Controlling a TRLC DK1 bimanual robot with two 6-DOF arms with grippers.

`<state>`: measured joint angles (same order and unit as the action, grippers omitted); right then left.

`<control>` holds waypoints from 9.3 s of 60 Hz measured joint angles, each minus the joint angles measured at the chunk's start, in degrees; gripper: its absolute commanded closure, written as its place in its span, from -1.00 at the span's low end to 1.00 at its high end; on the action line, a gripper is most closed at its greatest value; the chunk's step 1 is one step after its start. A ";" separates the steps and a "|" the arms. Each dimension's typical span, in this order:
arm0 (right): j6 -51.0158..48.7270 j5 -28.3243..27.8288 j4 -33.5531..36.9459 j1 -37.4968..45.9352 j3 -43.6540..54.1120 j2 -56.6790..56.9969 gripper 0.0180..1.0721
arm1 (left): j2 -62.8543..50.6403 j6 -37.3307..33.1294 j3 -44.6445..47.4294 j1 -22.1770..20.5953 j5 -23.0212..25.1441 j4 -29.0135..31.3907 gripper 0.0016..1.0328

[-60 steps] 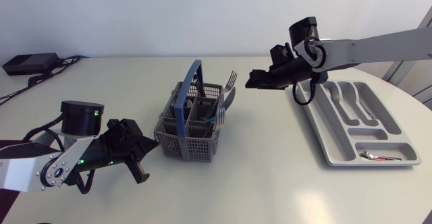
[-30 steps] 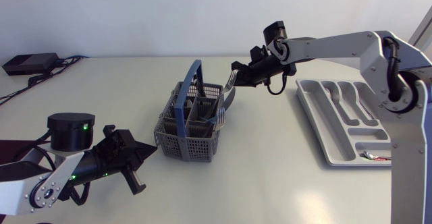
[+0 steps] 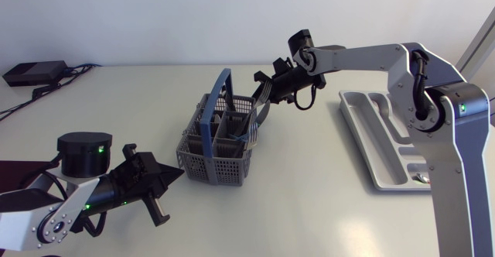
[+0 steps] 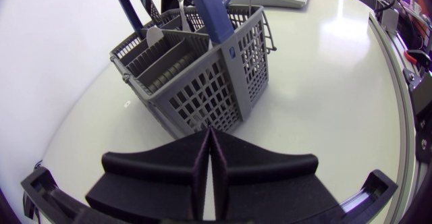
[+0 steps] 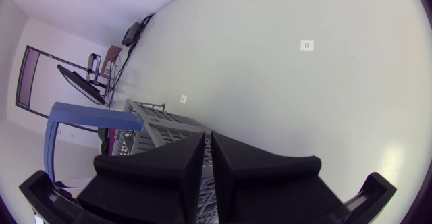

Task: Sort the cutlery from the basket into the organizer compartments.

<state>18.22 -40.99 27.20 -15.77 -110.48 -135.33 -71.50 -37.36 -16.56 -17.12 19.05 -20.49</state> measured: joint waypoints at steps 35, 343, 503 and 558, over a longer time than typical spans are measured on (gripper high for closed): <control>-3.43 -2.49 -3.89 0.11 27.67 15.45 0.75 | 11.61 -0.66 5.22 4.07 0.22 3.10 0.93; -29.42 28.02 12.02 -20.92 54.18 68.02 -0.90 | 4.96 -17.88 -32.79 2.78 19.23 56.46 -0.08; -40.94 24.26 18.64 -28.20 31.69 45.18 -0.90 | 21.75 -3.23 -15.26 2.25 13.94 38.95 0.11; -43.17 24.50 16.81 -31.39 28.79 39.12 0.76 | 22.40 2.91 -9.75 -4.57 6.47 31.58 0.12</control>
<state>-24.95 -16.49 44.01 -47.16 -81.69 -96.20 -49.10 -34.46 -26.30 -21.69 25.52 11.09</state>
